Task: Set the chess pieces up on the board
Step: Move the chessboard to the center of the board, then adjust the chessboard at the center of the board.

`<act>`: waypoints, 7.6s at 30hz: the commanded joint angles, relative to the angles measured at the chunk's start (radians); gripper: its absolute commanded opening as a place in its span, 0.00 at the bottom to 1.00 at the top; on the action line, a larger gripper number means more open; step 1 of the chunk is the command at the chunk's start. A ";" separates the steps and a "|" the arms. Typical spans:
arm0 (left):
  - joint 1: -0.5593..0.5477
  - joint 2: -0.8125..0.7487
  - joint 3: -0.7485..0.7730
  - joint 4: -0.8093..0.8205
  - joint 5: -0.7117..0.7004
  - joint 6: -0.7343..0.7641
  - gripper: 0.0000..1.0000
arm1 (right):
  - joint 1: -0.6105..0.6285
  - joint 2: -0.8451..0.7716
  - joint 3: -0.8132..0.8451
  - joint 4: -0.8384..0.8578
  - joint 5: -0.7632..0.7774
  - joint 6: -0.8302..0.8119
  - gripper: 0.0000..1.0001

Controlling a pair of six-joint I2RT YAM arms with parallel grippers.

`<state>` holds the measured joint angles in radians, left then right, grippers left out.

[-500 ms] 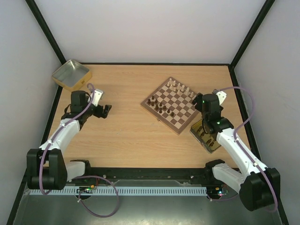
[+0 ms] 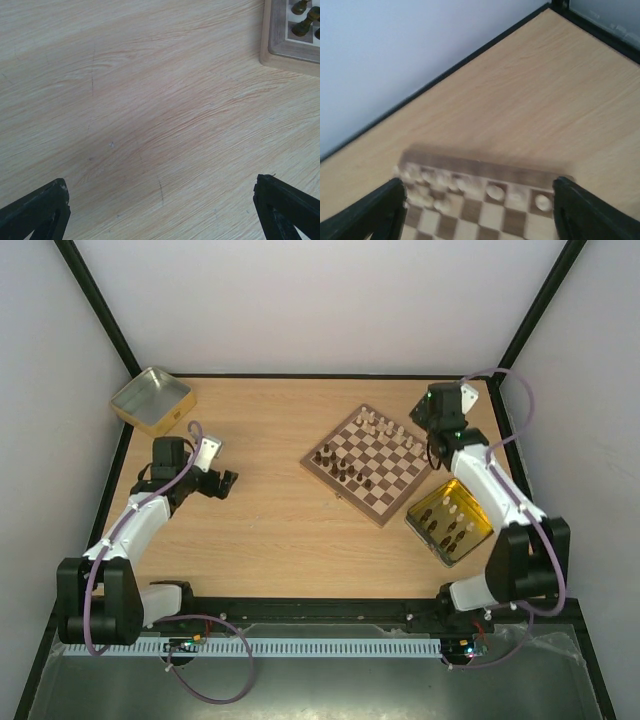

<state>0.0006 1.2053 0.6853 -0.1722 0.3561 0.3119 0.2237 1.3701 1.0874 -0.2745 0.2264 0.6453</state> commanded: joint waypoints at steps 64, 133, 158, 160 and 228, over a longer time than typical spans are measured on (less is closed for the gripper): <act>0.010 0.121 -0.037 0.011 0.146 -0.004 1.00 | -0.228 1.018 0.887 -0.501 -0.598 -0.125 0.02; 0.155 0.569 0.234 -0.304 0.447 0.066 0.02 | 0.158 0.772 0.499 -0.333 -0.825 -0.171 0.02; 0.235 0.846 0.420 -0.907 0.468 0.572 0.02 | 0.210 0.784 0.457 -0.298 -0.850 -0.170 0.02; 0.244 0.853 0.425 -0.953 0.462 0.614 0.02 | 0.215 0.795 0.471 -0.302 -0.850 -0.170 0.02; 0.360 0.940 0.413 -0.980 0.308 0.765 0.02 | 0.404 1.138 0.876 -0.448 -0.950 -0.246 0.02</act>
<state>0.3496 2.1159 1.1240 -1.2133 0.6666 1.0836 0.5793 2.4386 1.9472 -0.6262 -0.7334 0.4248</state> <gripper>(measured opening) 0.026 0.021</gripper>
